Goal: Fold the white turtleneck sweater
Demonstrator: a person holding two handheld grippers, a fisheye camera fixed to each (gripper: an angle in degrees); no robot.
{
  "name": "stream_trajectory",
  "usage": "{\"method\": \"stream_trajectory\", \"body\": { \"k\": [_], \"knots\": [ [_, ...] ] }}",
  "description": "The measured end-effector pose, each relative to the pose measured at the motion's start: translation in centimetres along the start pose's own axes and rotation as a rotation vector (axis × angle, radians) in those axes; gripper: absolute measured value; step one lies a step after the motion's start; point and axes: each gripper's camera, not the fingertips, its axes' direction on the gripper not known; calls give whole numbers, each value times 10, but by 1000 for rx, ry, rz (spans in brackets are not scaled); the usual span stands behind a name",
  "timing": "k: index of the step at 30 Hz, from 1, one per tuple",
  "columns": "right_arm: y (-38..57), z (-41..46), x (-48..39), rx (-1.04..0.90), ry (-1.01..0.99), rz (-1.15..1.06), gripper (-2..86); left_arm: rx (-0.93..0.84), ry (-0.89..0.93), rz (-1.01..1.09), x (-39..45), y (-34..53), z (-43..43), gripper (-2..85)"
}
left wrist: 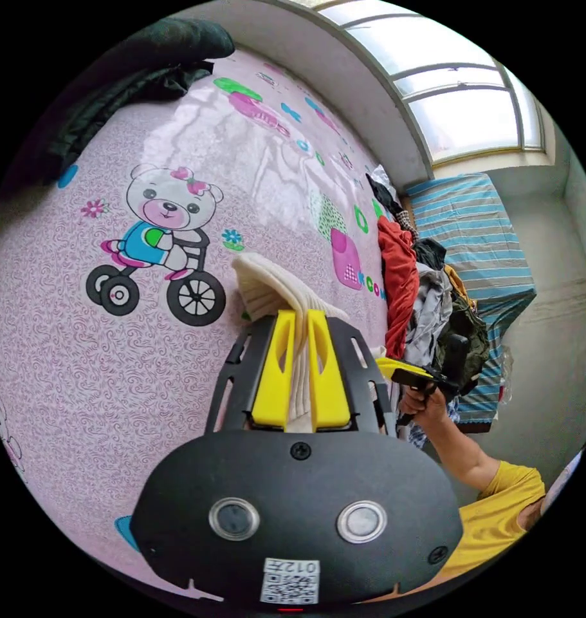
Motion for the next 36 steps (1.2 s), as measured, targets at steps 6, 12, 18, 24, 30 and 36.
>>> {"method": "stream_trajectory", "body": {
  "k": [6, 12, 18, 24, 30, 36],
  "knots": [
    [-37, 3, 58, -56, -422, 163, 97, -14, 276, 285, 40, 67, -24, 26],
    [-43, 13, 54, -164, -501, 97, 118, -95, 288, 501, 99, 144, -25, 23],
    [5, 12, -3, -458, -342, -238, 80, -202, -222, 859, 209, 264, 7, 31],
    [72, 4, -2, -386, -95, -208, 76, -67, -774, 865, 263, 378, 70, 52],
    [67, 9, -25, -219, -48, -221, 96, -42, -819, 807, 287, 407, 85, 59],
    [46, 74, -48, -413, 40, -297, 83, -104, -927, 1056, 322, 433, 108, 62]
  ]
}}
